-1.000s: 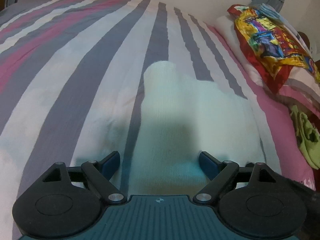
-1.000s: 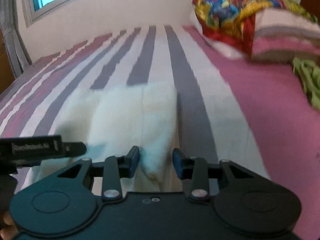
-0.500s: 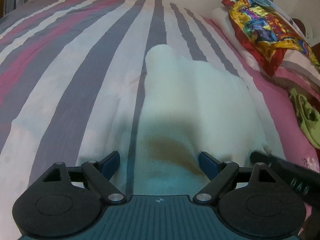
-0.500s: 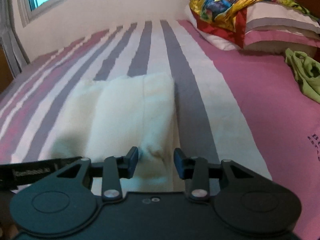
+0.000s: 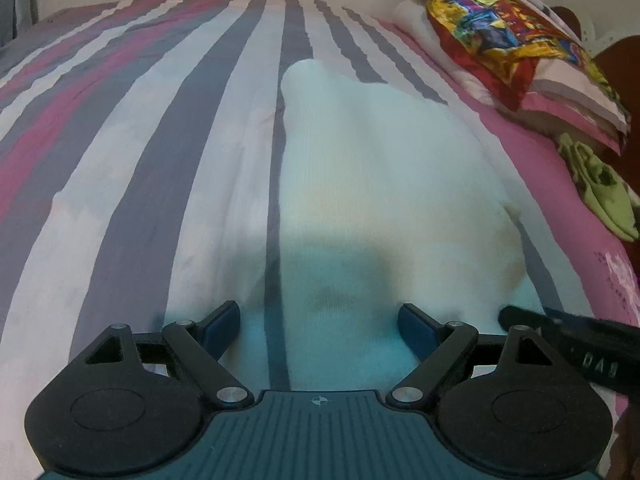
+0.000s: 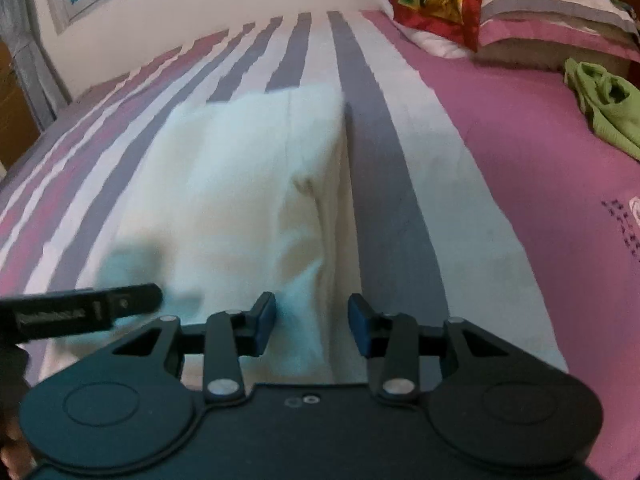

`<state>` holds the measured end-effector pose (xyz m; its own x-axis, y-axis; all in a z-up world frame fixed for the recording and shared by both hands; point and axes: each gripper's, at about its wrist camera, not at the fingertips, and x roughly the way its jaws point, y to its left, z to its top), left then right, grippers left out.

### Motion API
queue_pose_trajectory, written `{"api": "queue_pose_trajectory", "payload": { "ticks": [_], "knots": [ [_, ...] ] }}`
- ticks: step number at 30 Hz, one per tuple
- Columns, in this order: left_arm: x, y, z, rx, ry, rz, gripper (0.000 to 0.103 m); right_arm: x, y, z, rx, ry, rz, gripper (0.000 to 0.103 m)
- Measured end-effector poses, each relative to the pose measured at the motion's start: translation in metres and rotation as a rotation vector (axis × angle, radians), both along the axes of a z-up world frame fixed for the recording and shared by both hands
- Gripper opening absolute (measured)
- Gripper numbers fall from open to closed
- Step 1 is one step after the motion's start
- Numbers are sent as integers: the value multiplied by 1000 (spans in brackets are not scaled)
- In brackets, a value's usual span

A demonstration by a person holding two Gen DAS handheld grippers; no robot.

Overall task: Fold small clothes
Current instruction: 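Press the folded sweater bundle flat with both open tools, then smooth the cream sweater bundle with both open tools, aligning its edges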

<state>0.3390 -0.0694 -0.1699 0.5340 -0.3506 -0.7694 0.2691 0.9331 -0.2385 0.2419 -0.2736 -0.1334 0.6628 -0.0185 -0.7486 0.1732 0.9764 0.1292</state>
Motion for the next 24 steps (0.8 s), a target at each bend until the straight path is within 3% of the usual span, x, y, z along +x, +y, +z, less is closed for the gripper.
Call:
{"api": "queue_pose_trajectory", "payload": {
  "ticks": [6, 9, 19, 22, 23, 24],
  "knots": [
    [-9, 8, -1, 4, -2, -13, 86, -11, 4, -1, 70, 29, 15, 39],
    [-11, 8, -1, 11, -6, -18, 86, -14, 15, -3, 3, 27, 49, 38],
    [-9, 8, 4, 14, 20, 8, 86, -15, 9, 3, 22, 35, 0, 47],
    [-8, 7, 5, 14, 31, 12, 86, -21, 5, 3, 47, 33, -2, 41],
    [-7, 7, 5, 16, 31, 11, 86, -22, 3, 3, 65, 33, -3, 32],
    [-7, 7, 4, 18, 29, 11, 86, -22, 1, 4, 84, 34, -2, 30]
  ]
}}
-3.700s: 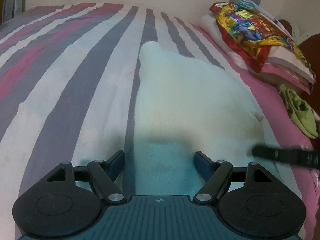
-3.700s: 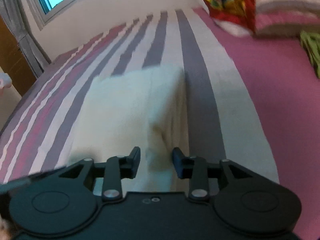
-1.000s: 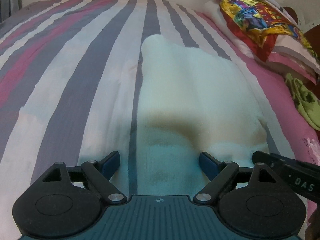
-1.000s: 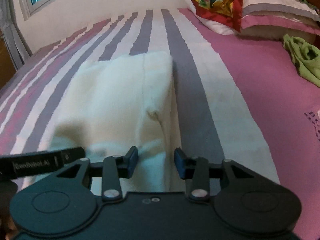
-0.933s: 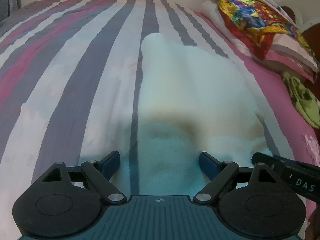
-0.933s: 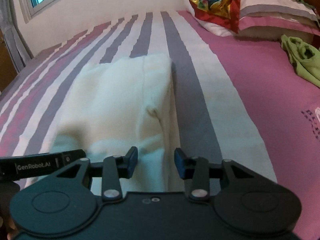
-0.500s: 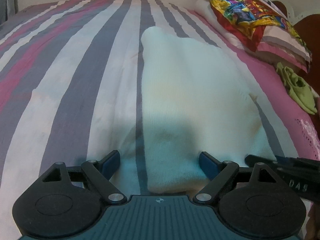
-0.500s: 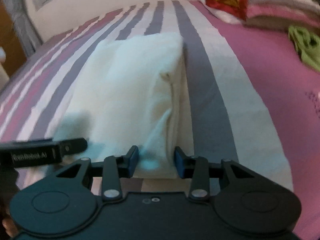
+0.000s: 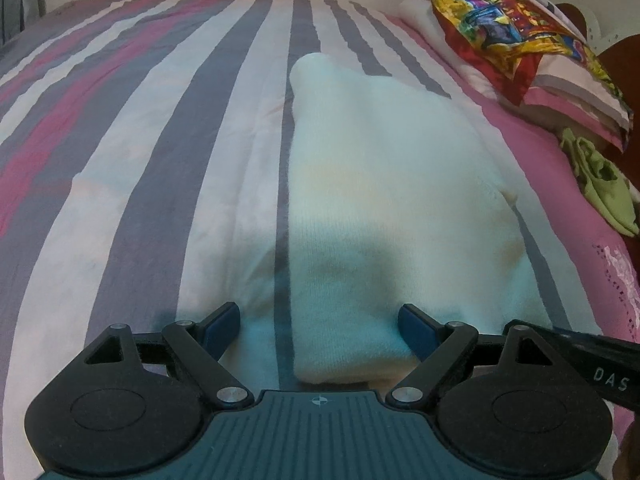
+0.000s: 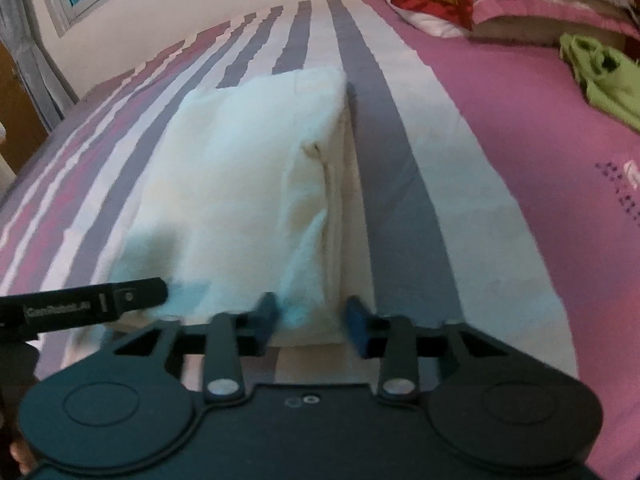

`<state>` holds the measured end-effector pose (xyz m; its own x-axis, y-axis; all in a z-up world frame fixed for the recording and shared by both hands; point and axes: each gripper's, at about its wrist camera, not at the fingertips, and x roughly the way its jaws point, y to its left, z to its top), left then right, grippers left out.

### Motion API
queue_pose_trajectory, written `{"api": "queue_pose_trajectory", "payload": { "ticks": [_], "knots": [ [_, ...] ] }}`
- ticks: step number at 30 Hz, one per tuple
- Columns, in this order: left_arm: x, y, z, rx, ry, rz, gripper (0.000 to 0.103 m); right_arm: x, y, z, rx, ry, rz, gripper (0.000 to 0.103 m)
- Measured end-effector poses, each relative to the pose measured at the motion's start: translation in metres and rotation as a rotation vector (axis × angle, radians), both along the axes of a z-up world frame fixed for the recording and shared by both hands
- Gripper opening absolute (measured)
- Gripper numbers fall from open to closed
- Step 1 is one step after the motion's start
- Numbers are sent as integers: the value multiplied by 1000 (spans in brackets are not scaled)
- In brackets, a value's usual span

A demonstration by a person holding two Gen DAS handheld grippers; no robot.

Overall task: Fold small clothes
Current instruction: 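Smooth the cream sweater bundle with both open tools, aligning its edges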

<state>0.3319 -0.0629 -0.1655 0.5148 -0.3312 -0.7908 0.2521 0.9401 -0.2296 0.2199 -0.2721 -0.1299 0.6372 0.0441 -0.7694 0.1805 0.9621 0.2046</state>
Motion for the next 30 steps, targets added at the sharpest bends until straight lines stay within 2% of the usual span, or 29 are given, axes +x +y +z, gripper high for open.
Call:
{"api": "queue_pose_trajectory", "payload": {
  "ticks": [4, 7, 10, 13, 16, 17, 21, 25, 27, 29, 30],
  "knots": [
    [0, -1, -2, 10, -11, -10, 86, -1, 2, 5, -11, -9, 14, 14],
    [-1, -2, -2, 7, -10, -10, 86, -7, -1, 12, -20, -39, 13, 13],
    [-1, -4, -2, 12, -12, -9, 89, -3, -3, -2, -51, 2, 4, 13],
    [-1, -4, -1, 11, -8, -5, 89, -3, -1, 0, -63, -5, -4, 13],
    [1, -3, 0, 9, -2, -7, 89, -6, 0, 3, -57, 1, 7, 19],
    [1, -3, 0, 7, 0, -6, 89, -7, 1, 5, -76, -5, 5, 29],
    [2, 2, 4, -13, 14, 6, 89, -10, 0, 12, -72, -18, 9, 32],
    [3, 9, 9, -25, 15, 24, 89, -9, -3, 15, -42, -43, -6, 52],
    [3, 13, 10, -35, 9, 35, 89, -9, -3, 16, -52, -56, -12, 50],
    [3, 13, 7, -19, 16, 31, 89, -11, -1, 16, -54, -63, -4, 34],
    [3, 13, 4, -15, 16, 27, 89, -10, -1, 14, -44, -54, 1, 30]
  ]
}}
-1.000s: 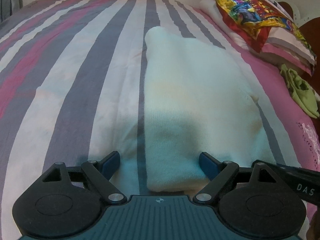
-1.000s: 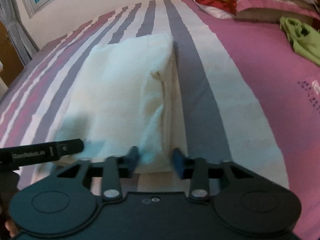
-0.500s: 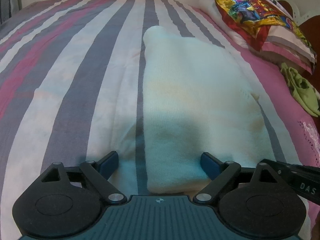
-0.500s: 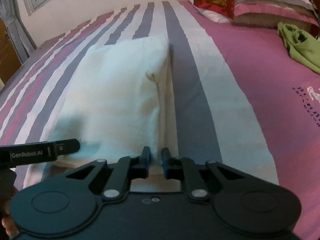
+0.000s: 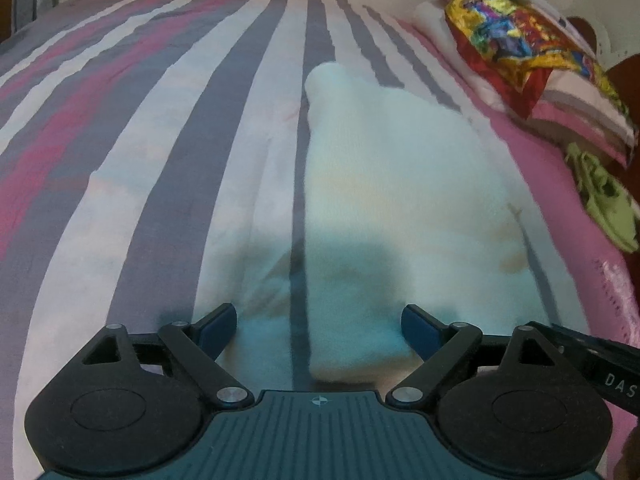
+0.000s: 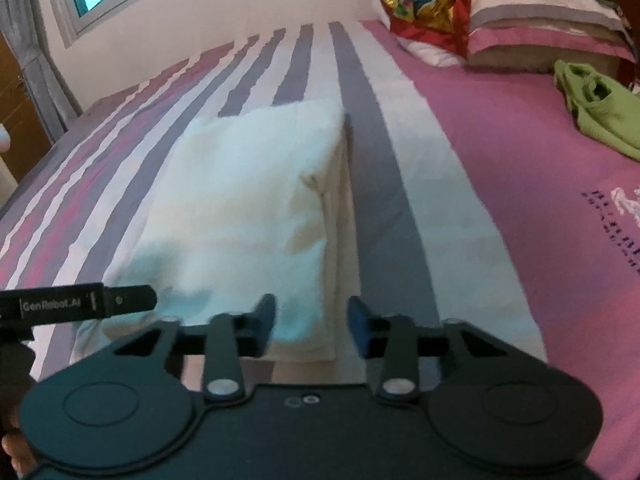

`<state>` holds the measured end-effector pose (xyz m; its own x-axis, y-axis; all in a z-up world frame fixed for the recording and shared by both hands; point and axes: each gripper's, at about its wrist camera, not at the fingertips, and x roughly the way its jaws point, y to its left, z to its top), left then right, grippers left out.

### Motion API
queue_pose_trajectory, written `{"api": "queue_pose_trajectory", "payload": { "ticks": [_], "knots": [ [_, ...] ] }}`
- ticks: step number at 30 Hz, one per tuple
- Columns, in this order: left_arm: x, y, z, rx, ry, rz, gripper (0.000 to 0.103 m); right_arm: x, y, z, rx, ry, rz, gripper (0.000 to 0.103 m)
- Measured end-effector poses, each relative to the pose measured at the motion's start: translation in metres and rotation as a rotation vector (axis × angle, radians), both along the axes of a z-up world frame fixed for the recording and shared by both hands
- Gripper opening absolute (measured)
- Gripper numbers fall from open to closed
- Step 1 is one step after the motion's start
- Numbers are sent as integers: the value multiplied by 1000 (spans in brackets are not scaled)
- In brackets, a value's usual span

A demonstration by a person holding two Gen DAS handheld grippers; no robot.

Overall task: Fold small clothes
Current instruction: 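Smooth the cream sweater bundle with both open tools, aligning its edges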

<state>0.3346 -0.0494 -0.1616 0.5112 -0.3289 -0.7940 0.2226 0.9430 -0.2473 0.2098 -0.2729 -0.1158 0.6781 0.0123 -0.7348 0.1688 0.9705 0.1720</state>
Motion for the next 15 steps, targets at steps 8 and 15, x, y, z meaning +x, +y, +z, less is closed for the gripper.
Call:
{"api": "queue_pose_trajectory", "payload": {
  "ticks": [8, 15],
  "knots": [
    [-4, -4, -2, 6, -17, -17, 89, -3, -2, -5, 16, 14, 5, 10],
    [-11, -21, 0, -24, -2, -65, 89, -3, 1, 2, -72, -9, 8, 8]
  ]
}}
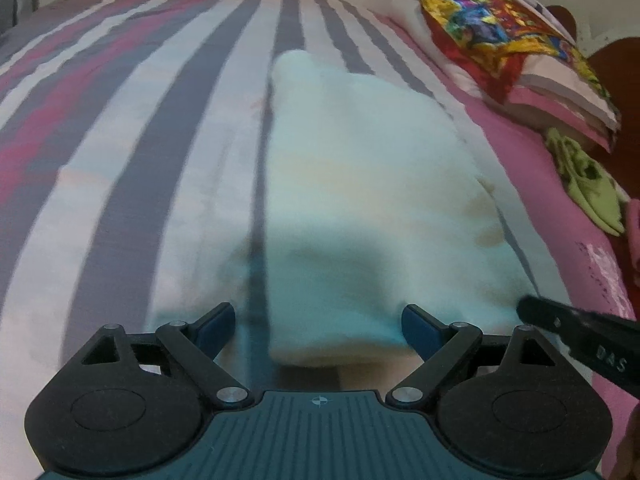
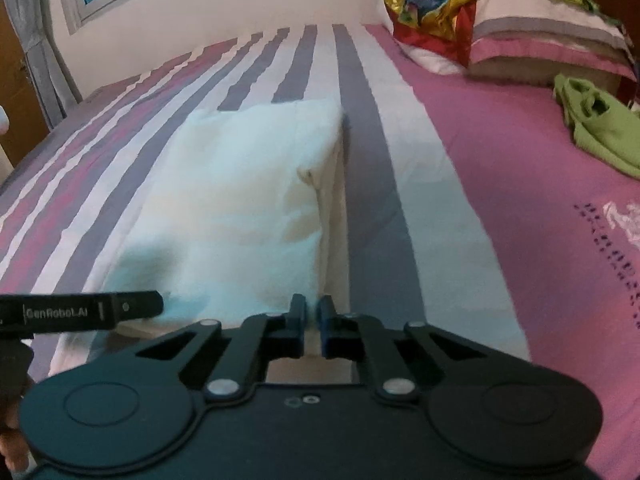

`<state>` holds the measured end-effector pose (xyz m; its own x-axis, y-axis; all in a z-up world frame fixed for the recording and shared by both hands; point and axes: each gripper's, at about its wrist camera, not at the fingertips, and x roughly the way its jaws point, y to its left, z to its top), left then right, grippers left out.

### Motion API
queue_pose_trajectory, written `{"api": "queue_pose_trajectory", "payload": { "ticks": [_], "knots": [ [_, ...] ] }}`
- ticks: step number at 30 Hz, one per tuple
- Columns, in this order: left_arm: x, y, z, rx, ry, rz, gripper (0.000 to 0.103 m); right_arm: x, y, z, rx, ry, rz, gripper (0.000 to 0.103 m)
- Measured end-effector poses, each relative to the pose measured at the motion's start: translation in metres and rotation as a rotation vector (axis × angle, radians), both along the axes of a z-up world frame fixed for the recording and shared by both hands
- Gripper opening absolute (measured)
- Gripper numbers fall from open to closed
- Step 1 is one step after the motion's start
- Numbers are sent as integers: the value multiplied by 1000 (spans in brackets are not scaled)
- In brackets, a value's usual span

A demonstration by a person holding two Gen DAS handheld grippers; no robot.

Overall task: Fold small clothes
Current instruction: 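Smooth the cream sweater bundle with both open tools, aligning its edges, then grasp the bundle end with the right tool while the left tool grasps it too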

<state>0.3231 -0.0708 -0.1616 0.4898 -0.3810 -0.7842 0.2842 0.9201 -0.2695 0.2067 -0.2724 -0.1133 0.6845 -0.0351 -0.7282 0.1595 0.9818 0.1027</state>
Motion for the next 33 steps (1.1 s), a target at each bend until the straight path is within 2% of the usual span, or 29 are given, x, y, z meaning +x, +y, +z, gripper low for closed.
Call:
{"api": "queue_pose_trajectory", "payload": {
  "ticks": [3, 5, 7, 9, 11, 13, 17, 26, 33],
  "knots": [
    [-3, -7, -3, 22, -12, -16, 89, 0, 0, -4, -22, 11, -10, 7],
    [-3, -6, -3, 17, -8, -14, 90, 5, -4, -19, 1, 66, -21, 7],
    [-1, -4, 0, 7, 3, -7, 90, 4, -4, -17, 8, 56, -12, 9],
    [0, 1, 2, 1, 12, 9, 90, 3, -5, -15, 12, 54, -17, 18],
    [1, 6, 4, -1, 17, 33, 89, 1, -11, -14, 80, 52, -30, 33],
    [1, 9, 6, 1, 20, 40, 90, -2, -18, -11, 145, 42, -44, 40],
    [2, 12, 10, 18, 5, 47, 90, -6, -18, -4, 165, 13, -50, 49],
    [18, 28, 23, 21, -37, 91, 90, 8, -12, 9, 141, -14, -38, 60],
    [34, 33, 21, 26, -27, 110, 90, 22, -9, 6, 131, -1, -43, 61]
  ]
}}
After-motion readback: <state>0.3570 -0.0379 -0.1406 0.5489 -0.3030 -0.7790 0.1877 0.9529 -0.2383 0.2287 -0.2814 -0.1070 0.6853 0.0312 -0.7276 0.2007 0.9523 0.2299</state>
